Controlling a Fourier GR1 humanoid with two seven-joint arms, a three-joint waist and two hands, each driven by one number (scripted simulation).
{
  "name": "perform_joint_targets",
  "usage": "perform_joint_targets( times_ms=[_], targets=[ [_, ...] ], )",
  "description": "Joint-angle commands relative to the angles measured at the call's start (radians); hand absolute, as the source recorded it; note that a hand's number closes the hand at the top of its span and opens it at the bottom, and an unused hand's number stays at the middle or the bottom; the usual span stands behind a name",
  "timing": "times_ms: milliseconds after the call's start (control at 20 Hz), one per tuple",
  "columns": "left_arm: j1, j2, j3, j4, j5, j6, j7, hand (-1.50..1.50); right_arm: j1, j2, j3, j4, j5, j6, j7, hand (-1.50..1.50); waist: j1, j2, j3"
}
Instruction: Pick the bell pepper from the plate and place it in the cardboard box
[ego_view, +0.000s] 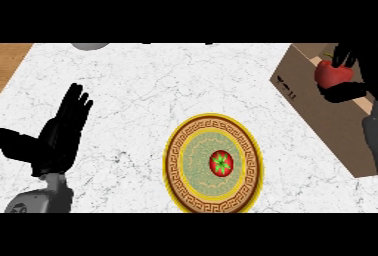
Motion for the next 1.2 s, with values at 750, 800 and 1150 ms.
perform_joint_targets(
  times_ms=[750, 800, 1150],
  targets=[
    [-0.004, -0.025, -0.013, 0.006, -0.020, 0.020, -0.005, 0.00, -0.135, -0.024, -0.193, 0.410, -0.154, -0.214, -0.368, -1.50, 0.002, -0.001, 0.002],
    [0.025, 0.004, 0.004, 0.003, 0.005, -0.023, -0.020, 0.00, -0.129, -0.007, -0.221, 0.451, -0.180, -0.260, -0.407, -1.50, 0.011, 0.002, 0.002],
    [-0.007, 0.005, 0.019, -0.011, 0.014, -0.008, 0.013, 0.00, -0.231, 0.010, -0.411, 0.467, -0.482, -0.054, -0.344, -1.50, -0.013, -0.007, 0.000]
  ],
)
